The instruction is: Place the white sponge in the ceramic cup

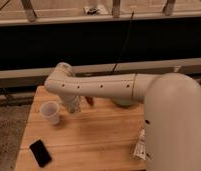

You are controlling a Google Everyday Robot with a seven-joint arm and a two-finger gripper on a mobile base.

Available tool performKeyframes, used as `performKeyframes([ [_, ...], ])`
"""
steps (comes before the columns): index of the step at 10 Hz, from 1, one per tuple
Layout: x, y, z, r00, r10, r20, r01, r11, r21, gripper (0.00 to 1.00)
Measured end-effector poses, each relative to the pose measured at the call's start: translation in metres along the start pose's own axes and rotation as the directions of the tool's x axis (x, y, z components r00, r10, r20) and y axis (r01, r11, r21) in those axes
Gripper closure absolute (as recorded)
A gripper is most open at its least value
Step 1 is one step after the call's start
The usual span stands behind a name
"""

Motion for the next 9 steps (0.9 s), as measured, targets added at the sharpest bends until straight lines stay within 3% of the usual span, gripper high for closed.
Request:
performKeyframes([
  [3,0.010,-0.036,-0.003,0.999,-0.048,-0.016,0.048,0.999,-0.008,0.99],
  [5,0.016,-0.047,-0.004,0.996,-0.084,-0.034,0.083,0.996,-0.017,0.99],
  [9,0.018,-0.090,-0.016,0.990,-0.129,-0.060,0.129,0.992,-0.009,0.99],
])
